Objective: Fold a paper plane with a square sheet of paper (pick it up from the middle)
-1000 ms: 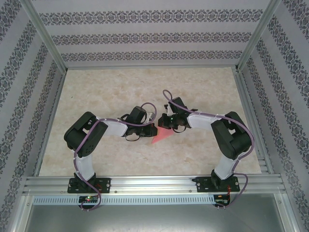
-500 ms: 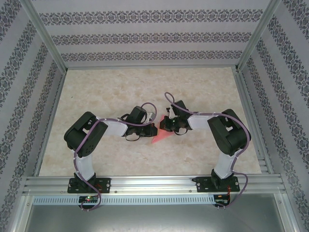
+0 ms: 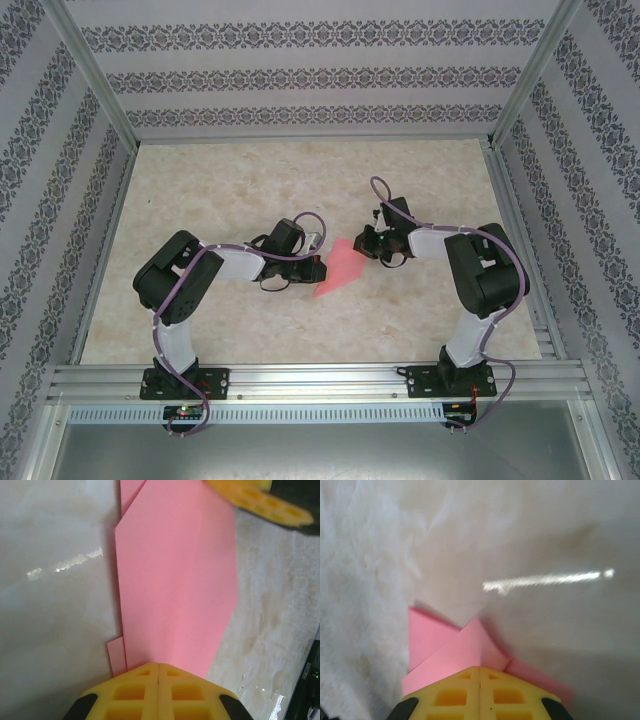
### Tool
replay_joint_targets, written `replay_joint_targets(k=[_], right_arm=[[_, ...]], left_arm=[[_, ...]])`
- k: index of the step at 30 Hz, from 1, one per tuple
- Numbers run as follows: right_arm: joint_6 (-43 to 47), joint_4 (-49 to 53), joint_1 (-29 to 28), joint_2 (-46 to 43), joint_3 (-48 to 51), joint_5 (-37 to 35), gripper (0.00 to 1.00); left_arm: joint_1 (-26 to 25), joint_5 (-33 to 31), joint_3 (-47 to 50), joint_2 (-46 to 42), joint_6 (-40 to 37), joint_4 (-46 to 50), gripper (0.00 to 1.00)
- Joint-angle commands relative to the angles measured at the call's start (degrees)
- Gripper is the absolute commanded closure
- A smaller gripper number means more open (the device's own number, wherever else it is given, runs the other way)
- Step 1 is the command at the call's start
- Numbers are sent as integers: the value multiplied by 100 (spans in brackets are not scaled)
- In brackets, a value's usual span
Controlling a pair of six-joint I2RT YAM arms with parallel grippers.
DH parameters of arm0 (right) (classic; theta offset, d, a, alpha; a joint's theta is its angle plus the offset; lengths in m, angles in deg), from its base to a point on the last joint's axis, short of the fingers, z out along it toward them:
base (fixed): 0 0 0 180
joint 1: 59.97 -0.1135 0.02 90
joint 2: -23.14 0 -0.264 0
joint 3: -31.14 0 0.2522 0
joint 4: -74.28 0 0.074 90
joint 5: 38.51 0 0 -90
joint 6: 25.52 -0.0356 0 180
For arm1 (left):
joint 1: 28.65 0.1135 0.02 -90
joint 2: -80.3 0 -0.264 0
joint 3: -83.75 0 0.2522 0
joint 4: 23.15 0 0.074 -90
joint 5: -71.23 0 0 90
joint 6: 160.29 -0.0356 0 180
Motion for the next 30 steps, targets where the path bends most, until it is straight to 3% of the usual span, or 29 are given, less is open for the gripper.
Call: replay_joint_targets(k=[1,6,13,21,30], right_arm=[[36,45,70,-511,-54,-778,97],[-92,-157,-386,-1125,207,-652,96],[-206,-352,-852,-364,-1,-143,96],[-123,-412,-494,197,-60,-126,97],[-351,-56,219,33,-205,-1081,97]], left_arm=[[-12,-339,277,446,-222,1243,100],[-11,-340,278,439,-209,1225,100],[-12,-358,247,446,-209,1256,100],[-12,-348,268,440,-209,1272,100],[-12,-314,313,460,-210,1219,100]])
